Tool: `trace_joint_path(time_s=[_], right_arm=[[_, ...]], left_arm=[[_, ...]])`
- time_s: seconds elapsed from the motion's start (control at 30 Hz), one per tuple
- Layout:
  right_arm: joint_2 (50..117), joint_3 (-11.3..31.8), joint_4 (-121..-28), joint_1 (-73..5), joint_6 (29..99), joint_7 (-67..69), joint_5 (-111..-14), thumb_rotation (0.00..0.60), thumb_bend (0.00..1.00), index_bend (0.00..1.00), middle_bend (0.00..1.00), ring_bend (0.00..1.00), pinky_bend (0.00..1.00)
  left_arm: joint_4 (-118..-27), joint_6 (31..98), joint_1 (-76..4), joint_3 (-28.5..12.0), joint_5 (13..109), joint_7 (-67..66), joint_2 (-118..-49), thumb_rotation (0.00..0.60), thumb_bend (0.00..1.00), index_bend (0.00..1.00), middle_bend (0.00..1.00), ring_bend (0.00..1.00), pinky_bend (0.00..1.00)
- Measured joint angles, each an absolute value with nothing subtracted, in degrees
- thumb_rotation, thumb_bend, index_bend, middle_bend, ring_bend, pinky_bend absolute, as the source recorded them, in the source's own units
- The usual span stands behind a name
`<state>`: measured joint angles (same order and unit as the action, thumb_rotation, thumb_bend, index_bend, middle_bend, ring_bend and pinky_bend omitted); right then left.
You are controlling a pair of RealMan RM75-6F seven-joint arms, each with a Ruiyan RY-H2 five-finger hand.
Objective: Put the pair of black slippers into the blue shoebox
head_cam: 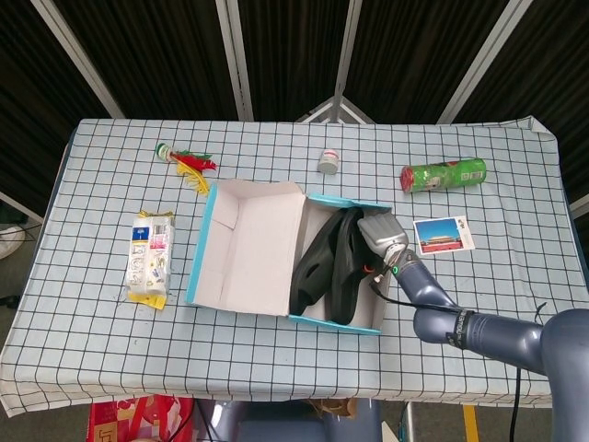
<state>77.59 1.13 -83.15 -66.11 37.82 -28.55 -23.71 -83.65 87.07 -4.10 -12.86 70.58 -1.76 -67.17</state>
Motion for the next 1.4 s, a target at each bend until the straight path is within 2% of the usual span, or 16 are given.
trace_joint_path(time_s=[0.4, 0.87, 1.07, 1.23, 1.4], right_arm=[[73.31, 0.55, -89.64, -67.39, 40.06, -29.11, -22.32, 0.600, 0.00, 0.00, 0.02, 0.28, 0.37], [71.19, -1.88, -91.38, -69.50, 44.60, -35.21, -19.82, 0.600, 0.00, 0.00, 0.01, 0.28, 0.37], [68.81, -4.56, -93.91, -74.52, 41.79, -41.02, -10.49, 0.600, 0.00, 0.00, 0.00, 0.25, 0.37], [67.12, -6.96, -95.92, -79.57, 34.40, -42.91, -0.02, 0.600, 0.00, 0.00, 0.00, 0.24, 0.37], [67.24, -8.33, -95.57, -82.03, 27.73, -41.09, 2.32, 0.600, 0.00, 0.00, 0.00, 0.23, 0.37]], left_arm=[[-83.91, 87.13, -4.10, -12.68, 70.86, -1.76, -67.13, 0.600, 0.25, 0.10, 0.00, 0.02, 0.10], [-83.82, 86.53, -4.26, -12.56, 70.70, -1.68, -67.07, 0.600, 0.25, 0.10, 0.00, 0.02, 0.10], [-83.89, 86.60, -4.16, -12.52, 70.74, -1.43, -66.93, 0.600, 0.25, 0.10, 0.00, 0.02, 0.10], [-83.99, 86.56, -4.14, -12.45, 70.87, -1.19, -66.83, 0.600, 0.25, 0.10, 0.00, 0.02, 0.10], [-84.07, 86.64, -4.06, -12.45, 70.87, -1.03, -66.70, 0.600, 0.25, 0.10, 0.00, 0.02, 0.10]])
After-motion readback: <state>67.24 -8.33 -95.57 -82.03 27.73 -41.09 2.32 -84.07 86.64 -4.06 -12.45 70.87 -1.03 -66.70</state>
